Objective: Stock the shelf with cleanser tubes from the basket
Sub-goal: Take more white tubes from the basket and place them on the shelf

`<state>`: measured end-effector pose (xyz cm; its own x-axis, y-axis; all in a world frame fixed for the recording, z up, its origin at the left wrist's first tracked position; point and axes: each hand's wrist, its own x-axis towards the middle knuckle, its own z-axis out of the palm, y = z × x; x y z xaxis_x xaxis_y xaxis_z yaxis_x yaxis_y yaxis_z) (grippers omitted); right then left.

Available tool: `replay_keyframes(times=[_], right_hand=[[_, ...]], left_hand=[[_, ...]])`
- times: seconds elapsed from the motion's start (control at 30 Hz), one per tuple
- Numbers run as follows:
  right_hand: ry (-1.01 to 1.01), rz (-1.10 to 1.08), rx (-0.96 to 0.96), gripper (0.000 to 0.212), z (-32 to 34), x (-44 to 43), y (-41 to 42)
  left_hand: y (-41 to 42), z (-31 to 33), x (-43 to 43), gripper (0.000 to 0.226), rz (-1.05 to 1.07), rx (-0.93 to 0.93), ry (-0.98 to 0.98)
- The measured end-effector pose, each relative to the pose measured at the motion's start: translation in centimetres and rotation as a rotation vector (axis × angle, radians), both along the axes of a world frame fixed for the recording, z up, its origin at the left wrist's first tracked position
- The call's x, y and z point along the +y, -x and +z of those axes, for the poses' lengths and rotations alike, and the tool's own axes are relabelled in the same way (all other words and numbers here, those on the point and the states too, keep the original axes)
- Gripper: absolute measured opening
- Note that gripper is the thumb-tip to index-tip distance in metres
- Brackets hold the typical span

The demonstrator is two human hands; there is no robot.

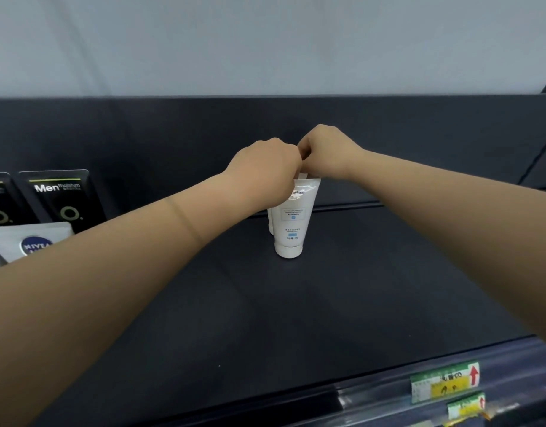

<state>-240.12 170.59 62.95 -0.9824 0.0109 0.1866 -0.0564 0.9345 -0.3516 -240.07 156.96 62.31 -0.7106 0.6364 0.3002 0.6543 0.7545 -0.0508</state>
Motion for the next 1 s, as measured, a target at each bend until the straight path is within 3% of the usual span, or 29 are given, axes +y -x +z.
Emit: replay_keyframes(times=[0.17, 0.47, 0.67, 1.0], right_hand=[[-0.018, -0.002, -0.006, 0.034, 0.1, -0.2, -0.5], [-0.006, -0.001, 0.023, 0.015, 0.1, -0.1, -1.4], [-0.009, -0.028, 0.065, 0.03, 0.7, -0.2, -3.1], [-0.206, 0.056, 0.089, 0.055, -0.2, -2.4, -9.9]], left_hand=[[-0.5, 0.0, 0.2, 0.025, 0.003, -0.002, 0.016], [-0.9, -0.3, -0.4, 0.024, -0.003, 0.004, 0.032], [-2.4, -0.2, -1.8, 0.03, 0.045, 0.026, 0.015], [-9.5, -1.4, -5.9, 0.04, 0.067, 0.192, -0.006]])
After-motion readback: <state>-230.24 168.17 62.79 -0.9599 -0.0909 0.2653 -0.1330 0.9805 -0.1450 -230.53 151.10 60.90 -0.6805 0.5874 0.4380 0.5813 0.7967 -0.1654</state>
